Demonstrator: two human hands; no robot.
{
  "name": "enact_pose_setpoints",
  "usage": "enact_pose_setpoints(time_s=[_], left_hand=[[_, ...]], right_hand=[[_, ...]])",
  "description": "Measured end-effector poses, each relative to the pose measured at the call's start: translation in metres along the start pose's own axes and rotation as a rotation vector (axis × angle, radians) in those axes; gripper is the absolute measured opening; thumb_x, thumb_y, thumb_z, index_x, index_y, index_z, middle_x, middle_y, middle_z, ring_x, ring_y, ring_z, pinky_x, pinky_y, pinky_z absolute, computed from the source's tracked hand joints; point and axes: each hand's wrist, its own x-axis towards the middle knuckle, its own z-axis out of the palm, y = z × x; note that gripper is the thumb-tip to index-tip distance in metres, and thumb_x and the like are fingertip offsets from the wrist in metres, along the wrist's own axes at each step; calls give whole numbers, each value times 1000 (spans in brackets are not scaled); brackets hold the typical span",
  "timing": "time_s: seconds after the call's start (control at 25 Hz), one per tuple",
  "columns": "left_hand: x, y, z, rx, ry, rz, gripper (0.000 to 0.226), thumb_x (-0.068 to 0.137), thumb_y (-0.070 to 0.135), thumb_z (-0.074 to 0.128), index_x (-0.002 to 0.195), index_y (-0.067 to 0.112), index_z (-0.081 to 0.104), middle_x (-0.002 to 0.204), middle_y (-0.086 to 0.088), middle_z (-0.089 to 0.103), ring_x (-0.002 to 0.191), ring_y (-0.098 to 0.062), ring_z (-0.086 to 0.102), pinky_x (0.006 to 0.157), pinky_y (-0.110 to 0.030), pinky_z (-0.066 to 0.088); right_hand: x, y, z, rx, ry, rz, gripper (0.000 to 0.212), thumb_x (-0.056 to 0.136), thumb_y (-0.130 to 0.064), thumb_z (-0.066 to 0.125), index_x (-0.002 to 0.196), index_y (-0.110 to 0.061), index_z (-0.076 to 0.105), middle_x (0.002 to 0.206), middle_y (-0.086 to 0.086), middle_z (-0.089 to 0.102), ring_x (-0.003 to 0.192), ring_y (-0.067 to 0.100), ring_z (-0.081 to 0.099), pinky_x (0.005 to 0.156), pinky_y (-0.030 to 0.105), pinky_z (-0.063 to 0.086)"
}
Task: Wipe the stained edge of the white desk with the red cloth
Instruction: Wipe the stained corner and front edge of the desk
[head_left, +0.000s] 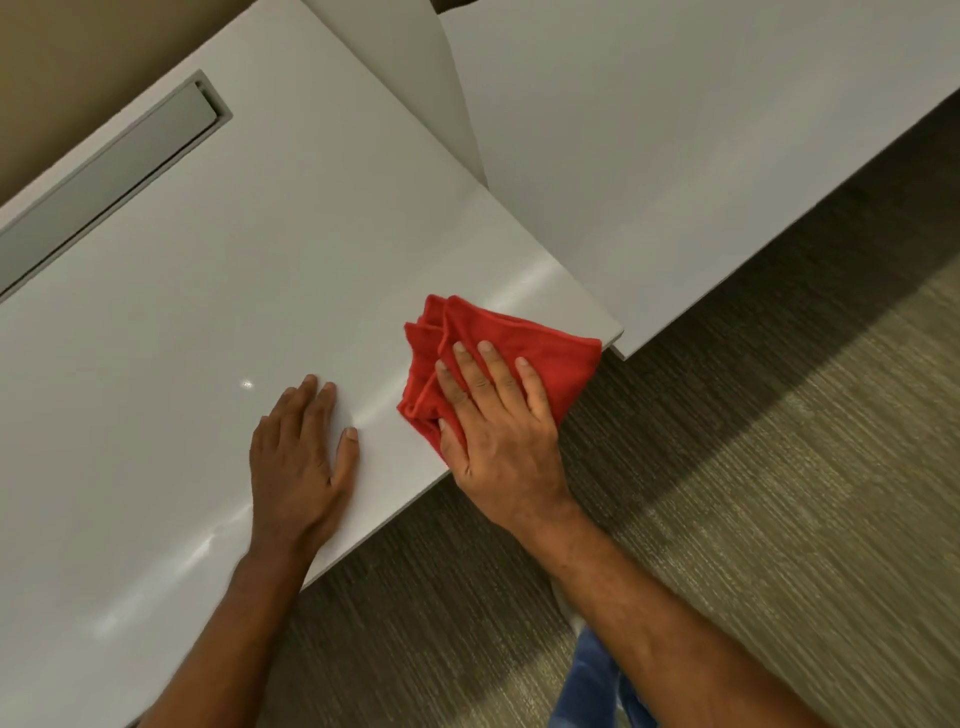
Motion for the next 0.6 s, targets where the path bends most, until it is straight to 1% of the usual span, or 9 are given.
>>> enact_pose_setpoints(time_s=[0.08,0.12,0.16,0.24,0.36,0.48,0.52,0.6], left_hand=[[13,25,2,-25,73,-103,68,99,54,30,144,9,53,155,-14,48,145,-34,42,121,-55,32],[19,41,3,-38,106,-141,66,99,54,31,141,9,55,154,-15,49,143,-34,44,120,-55,32],[26,59,5,-46,124,-156,64,99,53,33,141,10,54,155,-14,47,145,-34,41,122,-54,29],[42,93,12,-72,124,-129,61,100,50,36,145,12,50,161,-12,39,150,-31,34,125,-52,23],[77,140,24,-141,95,-105,62,100,51,35,149,14,46,165,-9,34,154,-27,28,127,-50,19],[105,172,36,-144,115,-148,62,101,52,34,151,16,41,164,-7,35,153,-27,29,127,-51,18],[107,176,39,-120,133,-151,61,102,51,35,151,16,40,163,-7,36,153,-27,29,126,-51,19],[108,176,43,-76,151,-146,59,102,50,35,151,17,40,162,-7,37,151,-28,31,125,-50,21]], right_hand=[[-2,7,0,-4,44,55,56,111,-44,39,161,-18,40,170,4,35,162,24,23,132,52,15],[-4,10,1,-10,64,90,56,112,-43,38,162,-17,39,171,5,34,162,25,22,133,52,14],[-5,14,2,-23,81,134,57,112,-43,37,163,-17,36,172,5,32,162,26,21,133,52,12],[-7,20,5,-45,119,240,59,113,-43,34,165,-15,30,174,8,26,163,28,17,133,53,12],[-1,26,6,24,178,391,59,115,-40,31,166,-11,25,174,12,22,164,31,12,131,53,22],[7,33,-1,139,195,514,59,115,-39,28,166,-9,22,175,13,19,164,33,9,126,53,34],[11,35,-6,187,194,540,59,116,-38,26,166,-9,21,175,13,18,164,33,9,126,53,36],[16,41,-17,314,195,577,58,115,-38,24,166,-10,21,176,12,16,164,32,9,127,51,34]])
